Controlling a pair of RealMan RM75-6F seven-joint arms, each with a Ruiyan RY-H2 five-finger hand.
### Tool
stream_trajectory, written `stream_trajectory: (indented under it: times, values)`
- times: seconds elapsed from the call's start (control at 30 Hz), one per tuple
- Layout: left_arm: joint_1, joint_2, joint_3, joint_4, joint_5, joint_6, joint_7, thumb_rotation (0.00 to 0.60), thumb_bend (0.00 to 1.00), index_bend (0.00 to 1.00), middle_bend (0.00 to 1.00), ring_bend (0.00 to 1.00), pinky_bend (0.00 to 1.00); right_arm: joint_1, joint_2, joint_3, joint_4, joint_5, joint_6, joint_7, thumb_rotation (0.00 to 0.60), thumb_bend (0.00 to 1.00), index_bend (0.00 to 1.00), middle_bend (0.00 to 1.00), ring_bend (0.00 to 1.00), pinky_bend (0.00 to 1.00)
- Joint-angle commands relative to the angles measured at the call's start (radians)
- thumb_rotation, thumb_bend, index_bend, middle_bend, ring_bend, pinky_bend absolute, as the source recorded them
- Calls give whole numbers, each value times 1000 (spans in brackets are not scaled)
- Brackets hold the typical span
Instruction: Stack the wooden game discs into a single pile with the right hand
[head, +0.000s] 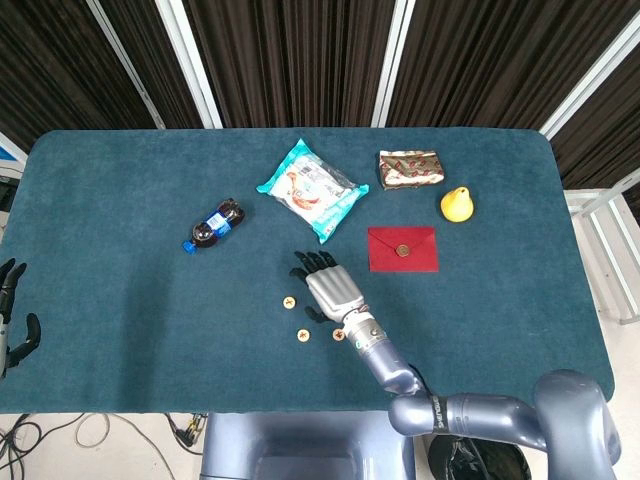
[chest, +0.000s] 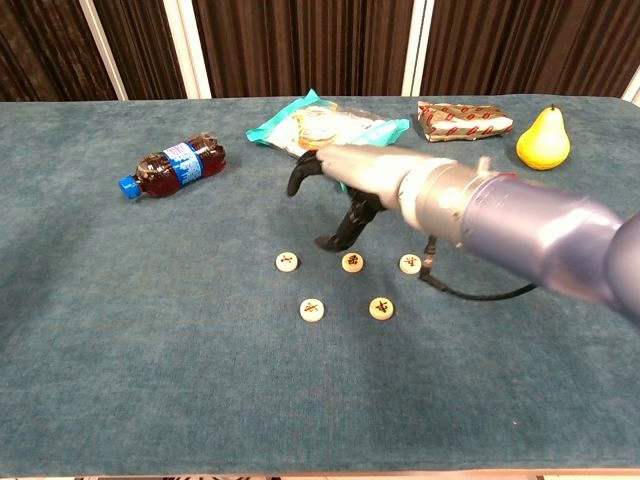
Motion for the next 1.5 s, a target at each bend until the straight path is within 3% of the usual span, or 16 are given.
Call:
stream_trajectory:
  times: [0.03, 0.4, 1.07, 1.5]
  values:
    - [0, 0, 0, 0, 0, 1, 1, 600, 582, 53, 0, 0, 0, 9, -38, -6, 34, -17, 5, 21, 600, 411, 278, 0, 0, 0]
    - [1, 3, -3, 2, -6, -1, -6, 600, 582, 53, 0, 0, 0, 26, -112, -7, 148, -12, -22, 55, 600, 411, 367, 0, 0, 0]
    - [3, 6, -8, 0, -15, 0, -16, 600, 582, 54, 0, 0, 0, 62, -231, 27, 311, -10, -65, 91, 600, 409, 409, 0, 0, 0]
    - [2, 6, -9, 0, -16, -2, -18, 600, 582, 54, 0, 0, 0, 66, -254, 43, 380, 13, -93, 95, 600, 410, 437, 0, 0, 0]
